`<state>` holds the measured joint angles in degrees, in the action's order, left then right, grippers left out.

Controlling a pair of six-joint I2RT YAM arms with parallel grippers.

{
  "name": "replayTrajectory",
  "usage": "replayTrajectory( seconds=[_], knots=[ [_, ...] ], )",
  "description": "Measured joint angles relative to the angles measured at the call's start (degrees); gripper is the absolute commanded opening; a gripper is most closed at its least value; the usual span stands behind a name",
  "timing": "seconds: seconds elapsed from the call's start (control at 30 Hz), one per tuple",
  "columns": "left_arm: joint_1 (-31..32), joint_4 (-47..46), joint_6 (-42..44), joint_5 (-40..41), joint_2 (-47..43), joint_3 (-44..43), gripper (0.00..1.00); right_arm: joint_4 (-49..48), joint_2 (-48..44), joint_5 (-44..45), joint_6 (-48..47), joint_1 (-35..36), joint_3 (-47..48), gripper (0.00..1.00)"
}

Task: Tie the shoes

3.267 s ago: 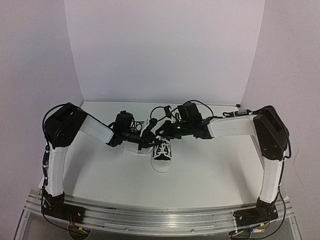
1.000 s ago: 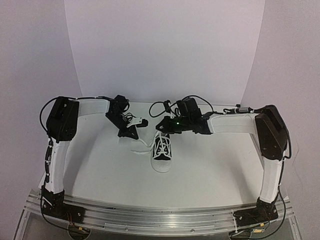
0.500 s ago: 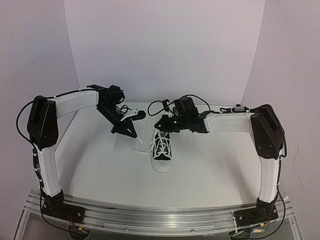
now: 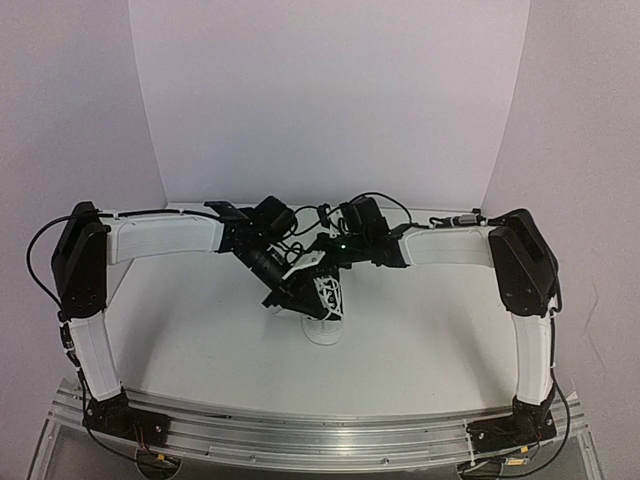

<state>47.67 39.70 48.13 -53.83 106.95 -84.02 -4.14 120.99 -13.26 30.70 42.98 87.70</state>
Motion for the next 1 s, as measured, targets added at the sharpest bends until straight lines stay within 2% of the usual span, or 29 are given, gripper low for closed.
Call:
replayTrajectory(
  seconds=[0.3,0.53,0.57,0.67,0.77,0.87,1.0],
  knots=[
    [5.9,-21.7,-10.2,-2.2,2.1,0.7,0.0,0.0,0.0,-3.1,-1.2,0.1,-0.1,0.0],
    [6.3,-29.7,-9.7,-4.7,2.7,6.6,0.0,0.0,0.0,-5.0,-2.1,-0.2,-0.1,0.0],
    [6.3,-30.4,-9.0,-4.6,2.9,8.3,0.03,-0.1,0.0,-5.0,-2.2,-0.2,-0.2,0.0],
    [6.3,-32.9,-7.7,-3.6,3.4,12.7,0.33,-0.1,0.0,-5.3,-2.2,-0.2,-0.8,0.0],
    [6.3,-35.1,-6.5,-1.9,4.3,15.2,0.55,-0.1,0.0,-5.4,-2.3,-0.3,-1.6,0.0],
    [6.3,-35.7,-6.1,-1.0,4.6,15.1,0.62,-0.1,0.0,-5.4,-2.6,-0.3,-2.3,0.0],
    [6.1,-34.5,-5.8,-0.9,4.5,12.7,0.63,0.0,0.0,-5.4,-3.1,-0.3,-2.6,0.0]
  ],
)
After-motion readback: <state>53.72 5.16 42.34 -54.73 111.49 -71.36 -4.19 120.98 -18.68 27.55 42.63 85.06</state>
